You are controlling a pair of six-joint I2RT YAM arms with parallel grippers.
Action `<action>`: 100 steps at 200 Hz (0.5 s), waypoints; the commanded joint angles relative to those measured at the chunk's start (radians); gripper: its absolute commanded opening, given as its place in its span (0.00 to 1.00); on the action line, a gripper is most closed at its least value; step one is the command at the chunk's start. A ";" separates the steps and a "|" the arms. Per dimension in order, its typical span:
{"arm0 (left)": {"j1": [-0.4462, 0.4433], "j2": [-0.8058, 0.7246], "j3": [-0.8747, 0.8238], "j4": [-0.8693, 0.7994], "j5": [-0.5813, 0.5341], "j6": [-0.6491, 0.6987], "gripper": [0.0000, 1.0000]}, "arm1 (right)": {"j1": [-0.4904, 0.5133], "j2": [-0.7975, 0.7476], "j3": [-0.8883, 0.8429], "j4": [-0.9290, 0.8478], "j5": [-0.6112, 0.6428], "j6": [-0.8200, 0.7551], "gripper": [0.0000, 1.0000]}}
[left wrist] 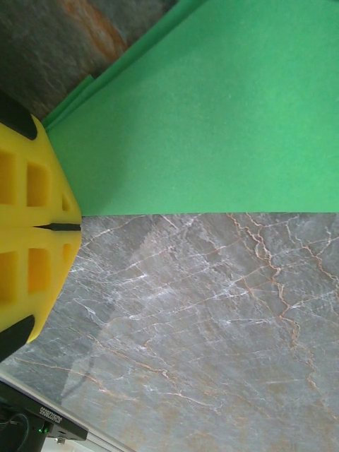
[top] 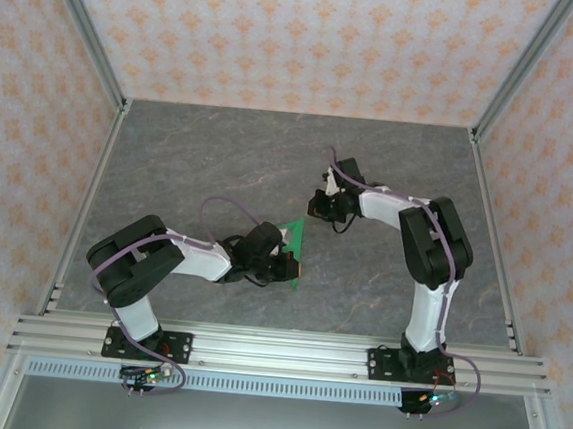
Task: Fold a paper plane with a square sheet of paper (fold left side to right side)
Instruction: Fold the wing for the fifth time at the center of the table.
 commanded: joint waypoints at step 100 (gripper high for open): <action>-0.008 0.010 -0.049 -0.182 -0.049 0.004 0.00 | 0.155 -0.132 -0.325 0.311 -0.108 0.167 0.10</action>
